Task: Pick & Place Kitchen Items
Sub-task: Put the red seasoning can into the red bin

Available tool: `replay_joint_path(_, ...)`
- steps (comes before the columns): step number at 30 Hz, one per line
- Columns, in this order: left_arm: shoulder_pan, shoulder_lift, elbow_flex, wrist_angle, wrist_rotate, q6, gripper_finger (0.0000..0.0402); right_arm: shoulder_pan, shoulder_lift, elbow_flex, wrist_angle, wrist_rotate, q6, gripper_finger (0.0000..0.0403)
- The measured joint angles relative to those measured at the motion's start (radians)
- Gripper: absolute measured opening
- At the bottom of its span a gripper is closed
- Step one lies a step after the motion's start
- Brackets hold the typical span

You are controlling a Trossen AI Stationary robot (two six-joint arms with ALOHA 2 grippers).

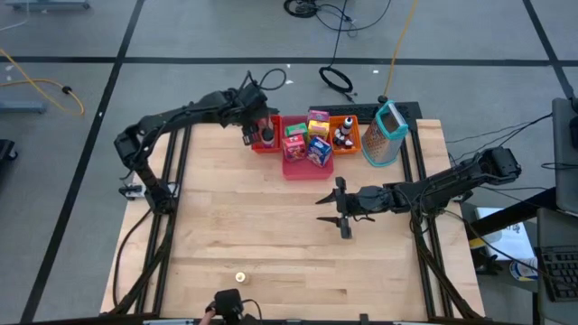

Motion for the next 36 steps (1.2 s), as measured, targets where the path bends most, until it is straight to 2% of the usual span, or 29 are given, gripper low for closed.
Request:
replay_joint_path(13, -0.003, 0.112, 0.000, 0.015, 0.012, 0.030, 0.0200, 0.000, 0.000, 0.000, 0.000, 0.000, -0.007, 0.0212)
replay_joint_path(19, -0.004, 0.109, 0.000, 0.052, 0.017, 0.049, 0.0200, 0.000, 0.000, 0.000, 0.000, 0.000, -0.025, 0.0212)
replay_joint_path(23, -0.004, 0.106, 0.000, 0.071, 0.062, 0.050, 0.0200, 0.000, 0.000, 0.000, 0.000, 0.000, -0.025, 0.0212)
replay_joint_path(30, -0.004, 0.107, 0.000, 0.054, 0.060, 0.041, 0.0200, 0.000, 0.000, 0.000, 0.000, 0.000, -0.024, 0.0212)
replay_joint_path(36, -0.005, 0.107, 0.000, 0.077, 0.023, 0.024, 0.0229, 0.000, 0.000, 0.000, 0.000, 0.000, -0.024, 0.0212)
